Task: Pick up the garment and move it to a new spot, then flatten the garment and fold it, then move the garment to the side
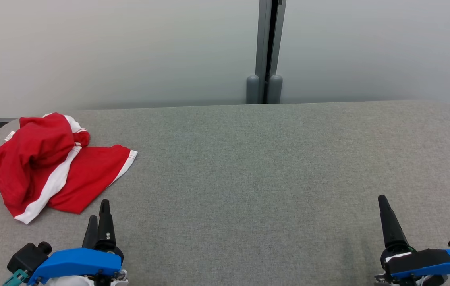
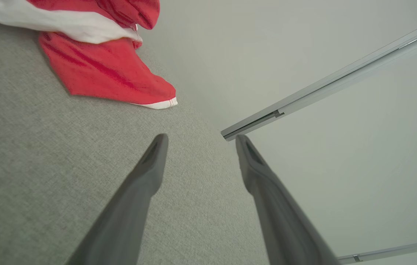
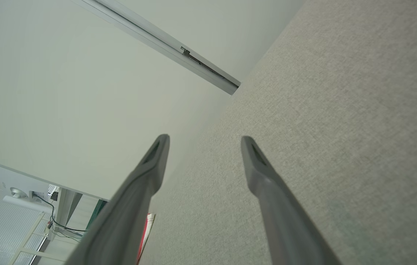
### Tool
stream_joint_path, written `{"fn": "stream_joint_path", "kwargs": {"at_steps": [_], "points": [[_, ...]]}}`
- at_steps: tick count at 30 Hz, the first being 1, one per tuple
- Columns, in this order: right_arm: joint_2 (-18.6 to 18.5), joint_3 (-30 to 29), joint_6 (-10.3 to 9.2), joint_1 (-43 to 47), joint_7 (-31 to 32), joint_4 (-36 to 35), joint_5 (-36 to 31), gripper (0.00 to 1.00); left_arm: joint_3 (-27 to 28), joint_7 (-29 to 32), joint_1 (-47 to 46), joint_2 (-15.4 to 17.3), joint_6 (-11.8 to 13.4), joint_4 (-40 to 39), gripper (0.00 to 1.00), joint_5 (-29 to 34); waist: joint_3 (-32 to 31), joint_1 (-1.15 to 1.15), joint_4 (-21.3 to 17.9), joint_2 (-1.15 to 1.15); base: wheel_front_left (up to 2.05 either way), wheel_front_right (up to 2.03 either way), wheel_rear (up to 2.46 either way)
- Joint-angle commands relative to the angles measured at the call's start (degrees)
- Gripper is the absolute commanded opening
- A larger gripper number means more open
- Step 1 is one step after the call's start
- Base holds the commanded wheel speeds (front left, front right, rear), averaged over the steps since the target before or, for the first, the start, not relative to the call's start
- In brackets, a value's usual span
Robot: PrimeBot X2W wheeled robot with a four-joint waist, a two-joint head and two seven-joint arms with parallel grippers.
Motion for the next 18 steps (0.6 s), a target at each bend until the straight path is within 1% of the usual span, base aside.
{"fn": "stream_joint_path", "kwargs": {"at_steps": [1,8,12,18], "points": [[-0.40,0.16,0.34,-0.16,-0.72,-0.94,-2.76,1.00,-0.44,-0.74,-0.46,0.67,0.51,-0.90,1.00,2.93,-0.01,0.00,0.01,0.00,0.00,0.00,0.00],[-0.46,0.69,0.36,0.10,-2.13,-0.95,-9.59,1.00,-1.71,-2.18,-0.28,1.18,1.42,-0.51,1.00,9.86,-0.07,0.00,0.14,0.00,0.00,0.00,0.00],[-0.49,0.74,0.37,0.21,-2.87,-0.96,-14.19,1.00,-3.04,-2.87,-0.41,2.14,2.06,-0.52,1.00,14.68,-0.07,0.00,0.26,0.00,0.00,0.00,0.00],[-0.54,0.72,0.39,0.44,-3.95,-0.98,-19.12,1.00,-4.26,-3.96,-0.31,2.68,2.60,-0.93,1.00,19.58,-0.10,0.00,0.41,0.00,0.00,0.00,0.00]]}}
